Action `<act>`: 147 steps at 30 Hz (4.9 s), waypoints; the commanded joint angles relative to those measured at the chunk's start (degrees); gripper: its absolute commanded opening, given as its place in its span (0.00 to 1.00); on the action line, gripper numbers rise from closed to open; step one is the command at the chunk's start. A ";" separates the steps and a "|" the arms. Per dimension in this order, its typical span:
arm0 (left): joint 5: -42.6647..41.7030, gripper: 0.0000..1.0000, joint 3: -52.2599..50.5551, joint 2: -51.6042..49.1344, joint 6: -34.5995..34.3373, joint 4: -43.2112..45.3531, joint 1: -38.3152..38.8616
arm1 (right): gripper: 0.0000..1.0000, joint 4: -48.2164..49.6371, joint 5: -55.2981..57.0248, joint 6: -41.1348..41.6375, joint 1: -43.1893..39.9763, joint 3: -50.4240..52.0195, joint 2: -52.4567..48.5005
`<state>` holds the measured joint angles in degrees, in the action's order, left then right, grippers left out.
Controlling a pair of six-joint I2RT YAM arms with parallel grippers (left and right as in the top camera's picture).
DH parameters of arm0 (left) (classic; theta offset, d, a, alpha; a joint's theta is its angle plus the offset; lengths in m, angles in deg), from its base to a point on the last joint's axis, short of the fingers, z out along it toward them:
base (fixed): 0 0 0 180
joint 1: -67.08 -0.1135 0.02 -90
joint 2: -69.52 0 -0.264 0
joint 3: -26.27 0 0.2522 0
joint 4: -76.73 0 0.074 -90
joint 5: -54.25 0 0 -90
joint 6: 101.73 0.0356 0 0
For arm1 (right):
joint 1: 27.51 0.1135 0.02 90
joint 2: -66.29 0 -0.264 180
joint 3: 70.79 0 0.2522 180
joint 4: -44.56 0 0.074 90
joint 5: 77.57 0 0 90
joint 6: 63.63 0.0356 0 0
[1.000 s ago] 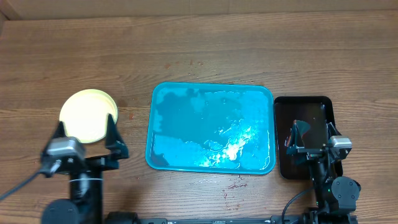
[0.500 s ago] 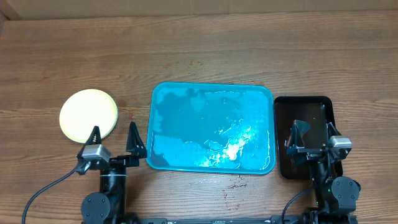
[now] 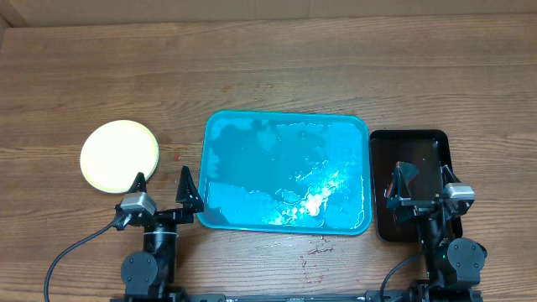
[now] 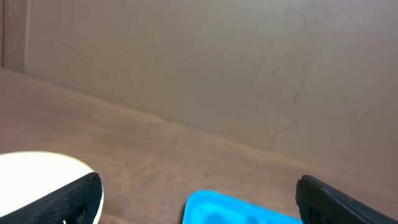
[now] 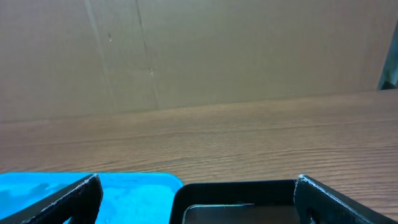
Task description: Clean dirty plates on tray and stack at the side
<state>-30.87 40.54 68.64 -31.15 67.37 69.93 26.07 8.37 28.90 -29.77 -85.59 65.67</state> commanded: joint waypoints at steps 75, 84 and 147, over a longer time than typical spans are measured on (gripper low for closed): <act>-5.92 1.00 -0.24 0.68 21.79 -8.87 -0.22 | 1.00 0.24 0.09 -0.42 -0.37 0.59 0.46; -5.95 1.00 -0.24 0.68 21.79 -8.87 -0.22 | 1.00 0.26 0.09 -0.42 -0.39 0.59 0.46; -5.95 1.00 -0.22 0.68 21.79 -8.87 -0.22 | 1.00 0.24 0.09 -0.44 -0.39 0.59 0.46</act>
<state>-36.20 40.52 68.66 -10.03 58.50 69.93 26.05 8.35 28.90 -29.80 -85.59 65.67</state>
